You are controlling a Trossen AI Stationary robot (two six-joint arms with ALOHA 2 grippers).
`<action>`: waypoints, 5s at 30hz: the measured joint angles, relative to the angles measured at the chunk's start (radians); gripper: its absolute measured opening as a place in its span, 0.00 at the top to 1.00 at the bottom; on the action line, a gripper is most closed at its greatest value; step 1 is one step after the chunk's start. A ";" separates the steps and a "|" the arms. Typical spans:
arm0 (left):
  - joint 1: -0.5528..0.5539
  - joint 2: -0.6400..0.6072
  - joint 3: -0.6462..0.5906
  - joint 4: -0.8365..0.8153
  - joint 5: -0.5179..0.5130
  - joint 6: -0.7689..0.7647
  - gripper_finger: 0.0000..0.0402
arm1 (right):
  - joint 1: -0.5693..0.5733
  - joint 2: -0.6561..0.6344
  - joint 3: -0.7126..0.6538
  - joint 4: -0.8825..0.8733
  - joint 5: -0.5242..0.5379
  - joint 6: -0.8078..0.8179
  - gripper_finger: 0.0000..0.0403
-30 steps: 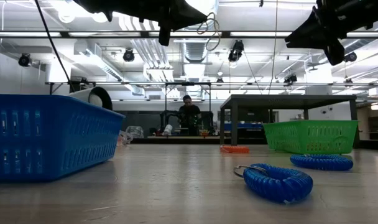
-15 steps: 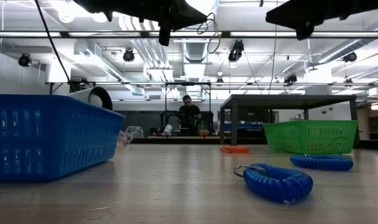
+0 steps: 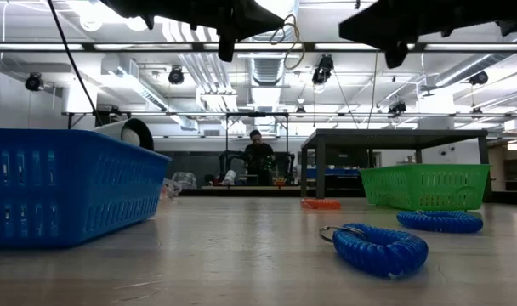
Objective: Pick & Place Office Desk Supplies
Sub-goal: Put the yellow rubber band into the green bin
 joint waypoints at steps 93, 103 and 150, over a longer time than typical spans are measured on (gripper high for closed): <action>0.001 0.000 -0.001 -0.029 0.004 0.051 0.99 | 0.050 0.308 0.316 -0.239 0.261 -0.092 0.64; 0.000 0.000 -0.001 -0.034 0.004 0.048 0.99 | -0.017 0.432 0.397 -0.182 0.291 -0.122 0.63; -0.001 0.000 0.000 -0.034 0.004 -0.089 0.74 | -0.026 0.391 0.502 -0.457 0.291 -0.116 0.98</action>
